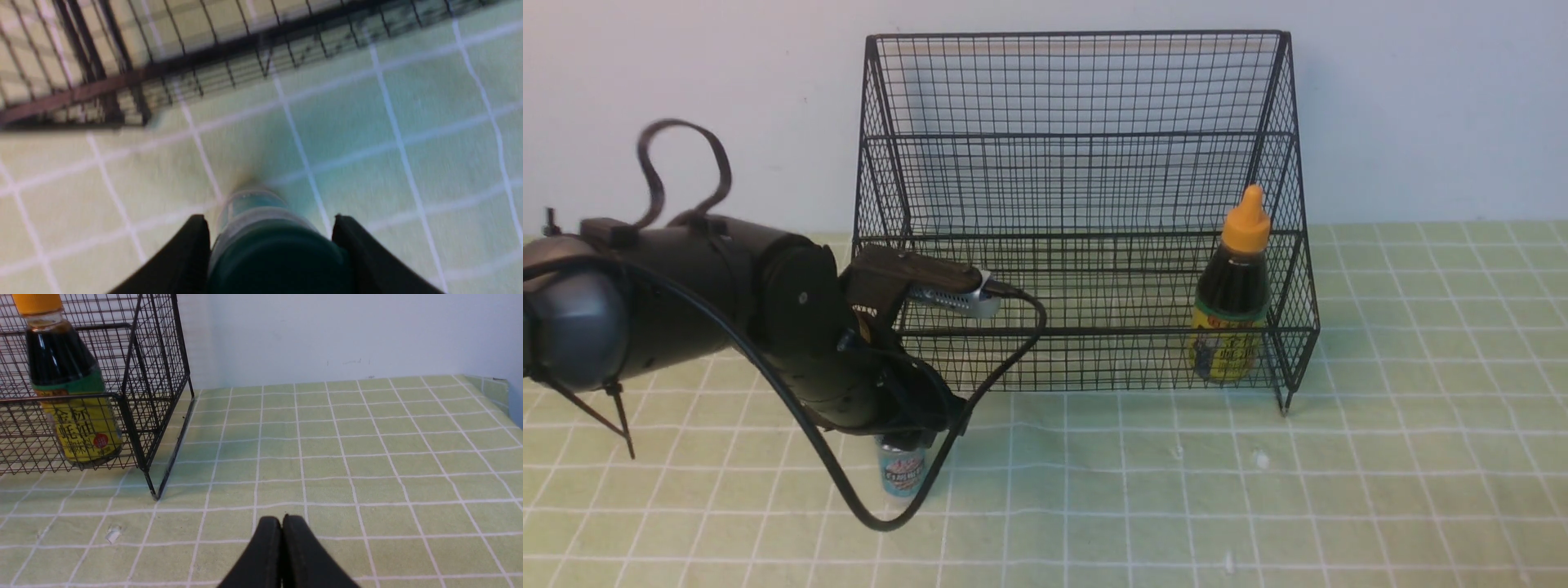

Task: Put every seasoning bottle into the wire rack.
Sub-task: Use the left arm to grab the condiment bottle closest to it, then use the left arm to put the condiment bottle back on the shelf

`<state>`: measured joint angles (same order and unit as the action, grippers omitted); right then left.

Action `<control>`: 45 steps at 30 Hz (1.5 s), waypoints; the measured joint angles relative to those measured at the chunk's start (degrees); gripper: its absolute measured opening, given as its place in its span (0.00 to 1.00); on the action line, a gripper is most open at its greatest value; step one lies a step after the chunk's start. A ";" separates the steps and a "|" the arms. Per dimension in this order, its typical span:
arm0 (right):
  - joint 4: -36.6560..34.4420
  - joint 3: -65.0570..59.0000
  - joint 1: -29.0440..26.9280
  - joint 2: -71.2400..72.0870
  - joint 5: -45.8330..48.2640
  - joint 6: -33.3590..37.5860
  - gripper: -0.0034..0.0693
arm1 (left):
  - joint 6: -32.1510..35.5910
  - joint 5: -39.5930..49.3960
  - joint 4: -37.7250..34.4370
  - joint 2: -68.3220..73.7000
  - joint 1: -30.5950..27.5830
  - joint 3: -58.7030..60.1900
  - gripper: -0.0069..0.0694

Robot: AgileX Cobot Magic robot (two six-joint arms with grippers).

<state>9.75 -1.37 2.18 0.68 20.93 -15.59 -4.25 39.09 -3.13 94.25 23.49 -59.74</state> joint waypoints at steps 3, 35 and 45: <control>0.00 0.00 0.00 0.00 0.00 0.00 0.03 | 0.00 5.89 0.95 -3.00 0.00 -2.95 0.53; 0.00 0.00 0.00 0.00 0.00 -0.04 0.03 | 0.99 0.64 5.32 9.49 0.00 -20.75 0.53; 0.00 0.00 0.00 0.00 0.00 -0.04 0.03 | 0.99 0.89 5.32 11.92 0.00 -21.06 0.56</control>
<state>9.75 -1.37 2.18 0.68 20.93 -15.63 -3.25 39.98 2.19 106.17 23.49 -80.80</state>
